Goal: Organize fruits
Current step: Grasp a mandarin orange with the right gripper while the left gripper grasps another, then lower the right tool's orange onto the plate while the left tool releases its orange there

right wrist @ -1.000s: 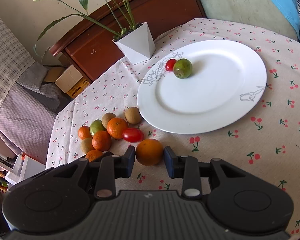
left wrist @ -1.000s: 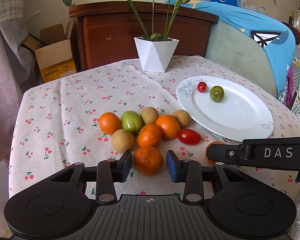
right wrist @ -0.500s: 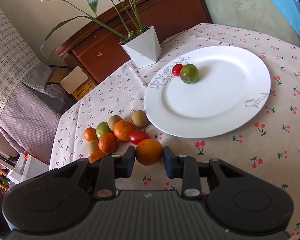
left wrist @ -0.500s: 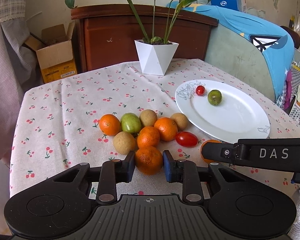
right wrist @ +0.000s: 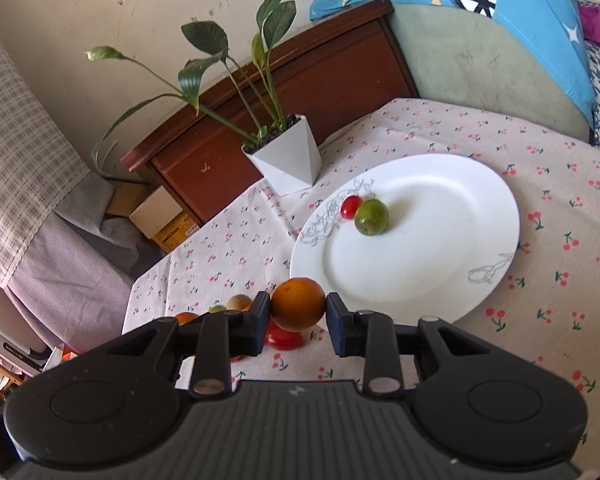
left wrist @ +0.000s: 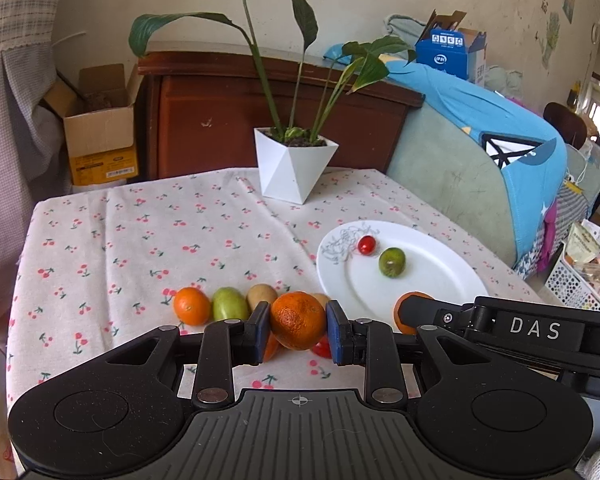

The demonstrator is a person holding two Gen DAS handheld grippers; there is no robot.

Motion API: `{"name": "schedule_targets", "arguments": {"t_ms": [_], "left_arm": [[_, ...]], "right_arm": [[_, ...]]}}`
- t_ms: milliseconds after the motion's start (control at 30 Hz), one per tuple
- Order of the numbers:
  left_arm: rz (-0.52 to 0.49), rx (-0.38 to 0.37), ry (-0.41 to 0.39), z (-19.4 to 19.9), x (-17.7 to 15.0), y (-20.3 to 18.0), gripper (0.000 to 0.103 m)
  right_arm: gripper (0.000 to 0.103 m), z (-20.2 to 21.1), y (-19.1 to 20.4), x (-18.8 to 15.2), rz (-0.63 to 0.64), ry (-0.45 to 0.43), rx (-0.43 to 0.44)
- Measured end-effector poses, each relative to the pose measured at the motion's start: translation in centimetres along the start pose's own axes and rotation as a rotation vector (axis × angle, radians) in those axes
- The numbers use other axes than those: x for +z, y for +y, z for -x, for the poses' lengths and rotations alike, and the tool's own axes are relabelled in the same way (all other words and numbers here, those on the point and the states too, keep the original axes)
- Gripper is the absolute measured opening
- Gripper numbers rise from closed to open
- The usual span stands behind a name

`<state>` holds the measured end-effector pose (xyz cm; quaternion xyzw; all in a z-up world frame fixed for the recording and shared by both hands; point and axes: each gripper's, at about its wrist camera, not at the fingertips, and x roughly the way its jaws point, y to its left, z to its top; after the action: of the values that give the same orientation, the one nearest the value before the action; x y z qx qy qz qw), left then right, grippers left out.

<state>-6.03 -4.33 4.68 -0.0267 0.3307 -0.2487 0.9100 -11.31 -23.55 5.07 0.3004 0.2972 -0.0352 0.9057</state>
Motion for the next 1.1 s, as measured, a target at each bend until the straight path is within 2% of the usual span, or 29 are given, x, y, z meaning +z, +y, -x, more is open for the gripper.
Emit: {"name": "schedule_targets", "arguments": {"t_ms": [233,467,867,1100], "left_arm": [[-0.001,-0.055,0.008,-1.7,2.0,-1.5,0.027],[-0.022,-0.067,0.035,-3.9,2.4,-2.6,0.027],[-0.018,-0.080,0.091,-7.1,2.0,-3.5,0.027],[-0.014,-0.073,0.093,-7.8,1.9,-3.7,0.029]], "right_arm": [[0.031,0.9,-1.3,1.2,-0.033,-0.068,-0.052],[0.031,-0.4,-3.0,0.9,-0.097,-0.043,-0.123],[0.031,-1.5,-4.6,0.6,-0.160,-0.014,-0.152],[0.033,-1.6,-5.0,0.6,-0.181,-0.013,-0.162]]}}
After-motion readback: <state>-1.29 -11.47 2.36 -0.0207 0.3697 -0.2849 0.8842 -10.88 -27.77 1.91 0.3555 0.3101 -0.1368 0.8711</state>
